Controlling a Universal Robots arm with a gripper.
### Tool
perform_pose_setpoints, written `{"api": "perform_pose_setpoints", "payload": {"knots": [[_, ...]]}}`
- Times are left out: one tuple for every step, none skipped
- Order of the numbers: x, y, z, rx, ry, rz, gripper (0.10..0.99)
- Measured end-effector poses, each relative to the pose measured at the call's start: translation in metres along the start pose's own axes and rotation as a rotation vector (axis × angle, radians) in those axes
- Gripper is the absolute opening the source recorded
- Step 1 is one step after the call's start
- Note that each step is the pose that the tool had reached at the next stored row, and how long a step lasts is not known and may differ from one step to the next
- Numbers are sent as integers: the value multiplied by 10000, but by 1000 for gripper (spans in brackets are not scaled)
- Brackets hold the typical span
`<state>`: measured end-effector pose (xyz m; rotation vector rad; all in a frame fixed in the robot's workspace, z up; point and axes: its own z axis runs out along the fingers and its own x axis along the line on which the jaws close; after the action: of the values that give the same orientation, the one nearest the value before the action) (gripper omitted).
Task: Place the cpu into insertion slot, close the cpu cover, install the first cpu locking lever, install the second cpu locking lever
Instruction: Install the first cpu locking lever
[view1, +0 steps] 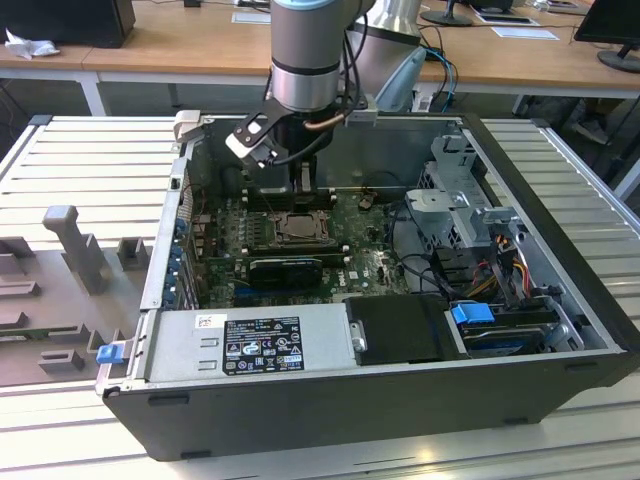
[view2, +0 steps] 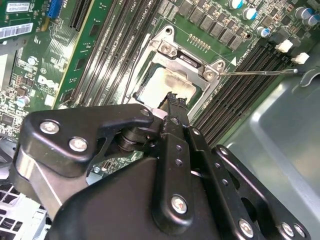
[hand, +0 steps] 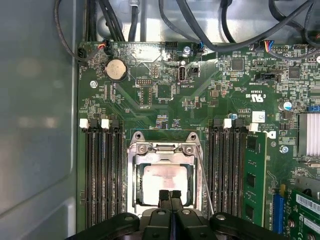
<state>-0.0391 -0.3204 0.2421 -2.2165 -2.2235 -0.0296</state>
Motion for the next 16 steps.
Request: {"api": "perform_pose_setpoints", "payload": {"knots": [[0,0,-21,0,0,0,106],[1,1,-44,0,-1,2,106],[1,1,-78,0,0,3,106],[1,1,-104,0,-1,4,106],[2,2,-129,0,-1,3,106],[2,2,-147,0,-1,3,106],[2,2,-163,0,-1,3,106],[3,3,-204,0,-1,3,106],[4,3,-249,0,0,3,106],[4,4,-273,0,-2,3,106],[4,4,-290,0,-6,2,106],[5,4,-327,1,-12,2,106],[5,5,-352,0,-20,2,106],[5,5,-373,1,-29,2,106],[6,5,-422,1,-46,2,106],[6,6,-444,1,-52,2,106]]}}
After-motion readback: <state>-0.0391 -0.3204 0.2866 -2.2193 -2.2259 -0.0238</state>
